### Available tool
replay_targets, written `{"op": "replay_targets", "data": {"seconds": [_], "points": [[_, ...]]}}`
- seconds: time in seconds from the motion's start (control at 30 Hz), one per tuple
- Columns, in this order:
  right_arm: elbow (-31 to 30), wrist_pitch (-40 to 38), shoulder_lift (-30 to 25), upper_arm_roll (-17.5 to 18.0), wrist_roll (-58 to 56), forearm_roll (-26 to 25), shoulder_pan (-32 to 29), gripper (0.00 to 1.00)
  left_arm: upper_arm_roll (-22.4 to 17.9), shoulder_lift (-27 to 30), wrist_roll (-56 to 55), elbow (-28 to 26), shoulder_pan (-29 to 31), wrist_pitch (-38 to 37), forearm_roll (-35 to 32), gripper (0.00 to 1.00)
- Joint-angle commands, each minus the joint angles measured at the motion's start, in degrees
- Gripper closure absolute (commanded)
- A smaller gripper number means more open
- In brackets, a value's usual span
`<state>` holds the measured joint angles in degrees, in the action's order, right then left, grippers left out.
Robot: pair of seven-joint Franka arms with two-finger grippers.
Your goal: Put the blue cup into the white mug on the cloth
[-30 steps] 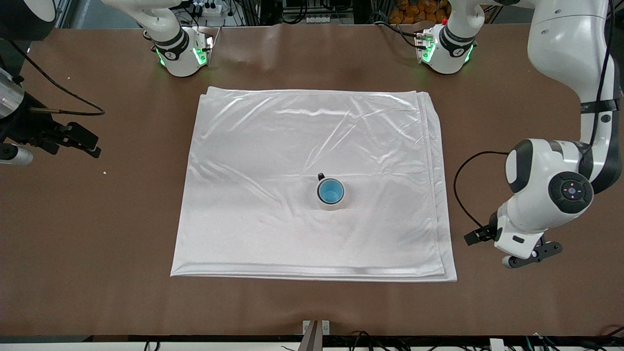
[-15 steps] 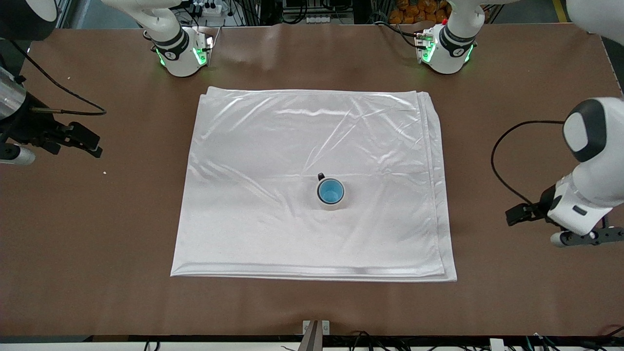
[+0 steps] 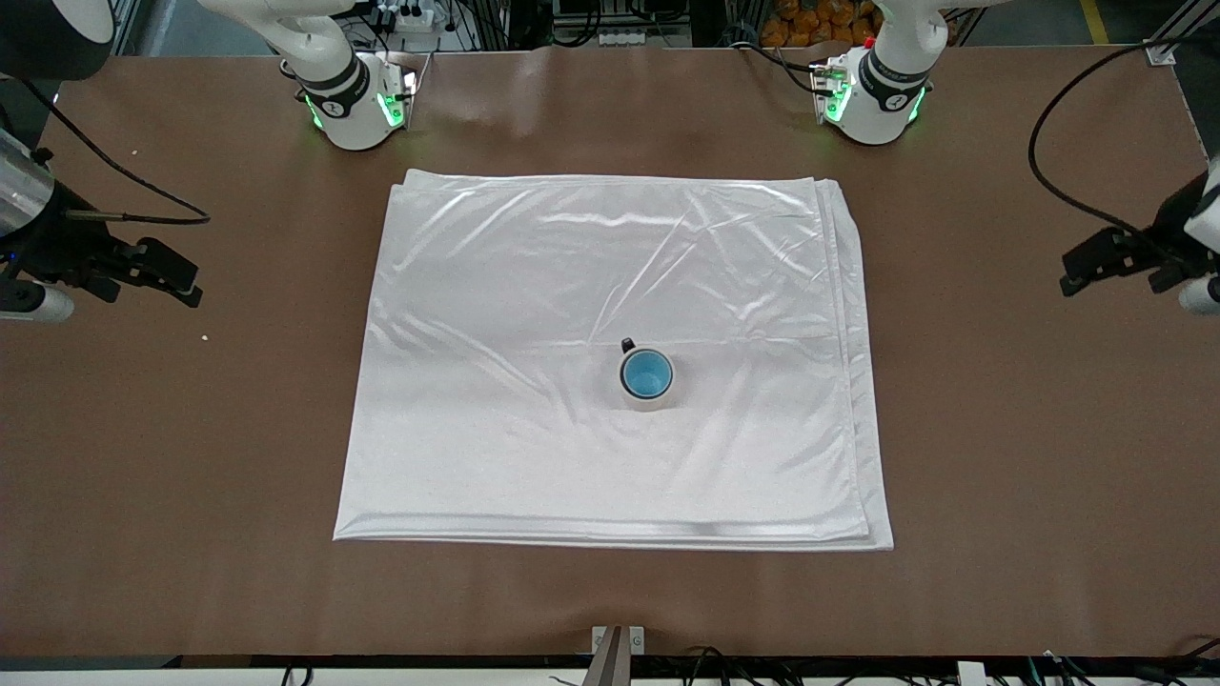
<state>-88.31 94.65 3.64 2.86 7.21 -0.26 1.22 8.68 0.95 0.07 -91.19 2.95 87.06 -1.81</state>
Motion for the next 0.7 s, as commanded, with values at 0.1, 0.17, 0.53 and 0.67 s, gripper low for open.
{"op": "replay_targets", "data": {"seconds": [0.1, 0.17, 0.53, 0.67], "points": [[-1.3, -0.3, -1.4, 0.0, -0.8, -0.1, 0.2, 0.0, 0.6, 0.5, 1.4, -0.4, 1.4, -0.3, 1.5, 0.0], [-1.3, -0.3, -1.4, 0.0, -0.8, -0.1, 0.2, 0.0, 0.6, 0.5, 1.4, -0.4, 1.4, -0.3, 1.5, 0.0], [-1.3, -0.2, -1.4, 0.0, -0.8, -0.1, 0.5, 0.0, 0.6, 0.5, 1.4, -0.4, 1.4, -0.3, 1.5, 0.0], [-1.3, -0.2, -1.4, 0.0, -0.8, -0.1, 0.6, 0.0, 0.6, 0.5, 1.4, -0.4, 1.4, -0.3, 1.5, 0.0]]}}
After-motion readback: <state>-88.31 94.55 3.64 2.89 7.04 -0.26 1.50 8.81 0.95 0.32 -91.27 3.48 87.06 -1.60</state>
